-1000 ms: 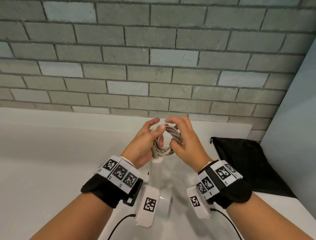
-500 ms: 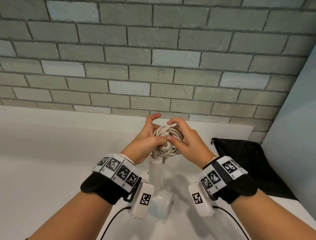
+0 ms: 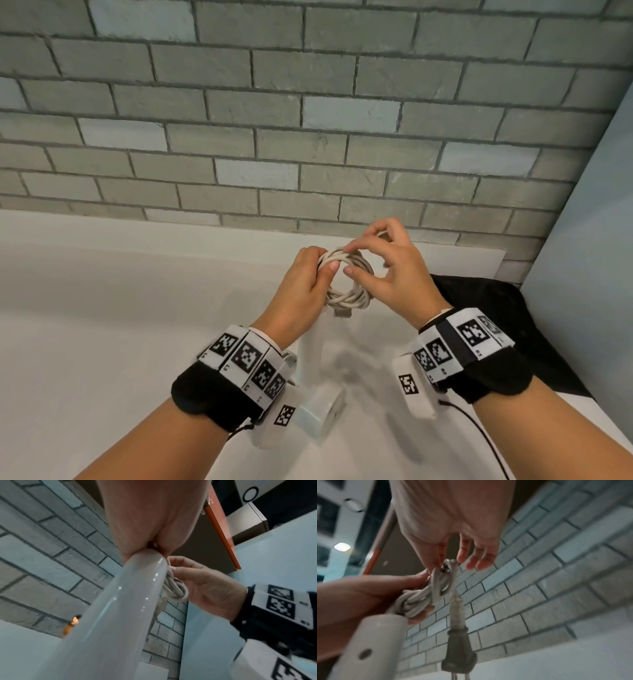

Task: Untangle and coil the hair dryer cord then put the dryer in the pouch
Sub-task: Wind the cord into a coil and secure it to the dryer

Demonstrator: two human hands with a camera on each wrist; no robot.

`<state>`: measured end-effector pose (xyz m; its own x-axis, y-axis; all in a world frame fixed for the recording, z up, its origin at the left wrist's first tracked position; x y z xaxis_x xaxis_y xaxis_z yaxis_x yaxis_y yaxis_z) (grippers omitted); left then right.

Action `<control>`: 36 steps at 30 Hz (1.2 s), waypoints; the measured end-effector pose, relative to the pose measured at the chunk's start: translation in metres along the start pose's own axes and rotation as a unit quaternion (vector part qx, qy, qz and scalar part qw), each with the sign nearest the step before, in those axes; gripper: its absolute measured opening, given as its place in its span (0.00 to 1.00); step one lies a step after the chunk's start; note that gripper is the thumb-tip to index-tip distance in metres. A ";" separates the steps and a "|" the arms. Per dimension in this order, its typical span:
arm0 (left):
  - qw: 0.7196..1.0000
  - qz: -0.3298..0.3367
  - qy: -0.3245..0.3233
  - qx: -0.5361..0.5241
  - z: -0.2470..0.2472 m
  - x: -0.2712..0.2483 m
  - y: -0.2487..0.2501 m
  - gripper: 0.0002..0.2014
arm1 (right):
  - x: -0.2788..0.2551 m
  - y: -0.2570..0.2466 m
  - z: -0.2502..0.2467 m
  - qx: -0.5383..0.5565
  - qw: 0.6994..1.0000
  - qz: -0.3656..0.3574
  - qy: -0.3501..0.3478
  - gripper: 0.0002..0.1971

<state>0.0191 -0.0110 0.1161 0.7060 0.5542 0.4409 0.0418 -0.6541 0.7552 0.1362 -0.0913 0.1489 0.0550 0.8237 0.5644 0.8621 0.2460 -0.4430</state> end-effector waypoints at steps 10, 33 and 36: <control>0.999 0.005 -0.042 -0.003 0.004 0.000 0.008 0.07 | 0.004 -0.032 0.000 -0.184 0.982 -0.026 -0.034 0.08; 0.998 -0.005 -0.055 -0.038 0.010 0.003 0.015 0.02 | 0.012 -0.035 -0.011 0.004 1.000 -0.026 0.016 0.10; 0.997 -0.027 -0.051 -0.045 0.005 0.004 0.009 0.04 | 0.007 -0.021 -0.008 0.070 0.996 0.054 -0.021 0.06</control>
<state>0.0260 -0.0173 0.1223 0.7724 0.5293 0.3510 0.0213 -0.5739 0.8186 0.1229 -0.0943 0.1678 0.1199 0.8693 0.4795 0.7739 0.2207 -0.5937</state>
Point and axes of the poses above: each hand's wrist, its own x-axis towards the middle knuckle, its own z-axis out of the palm, y = z × x, the point moved 4 cm from there along x, towards the middle knuckle, and after that the axes turned 10 degrees about -y, right-handed, at the moved point
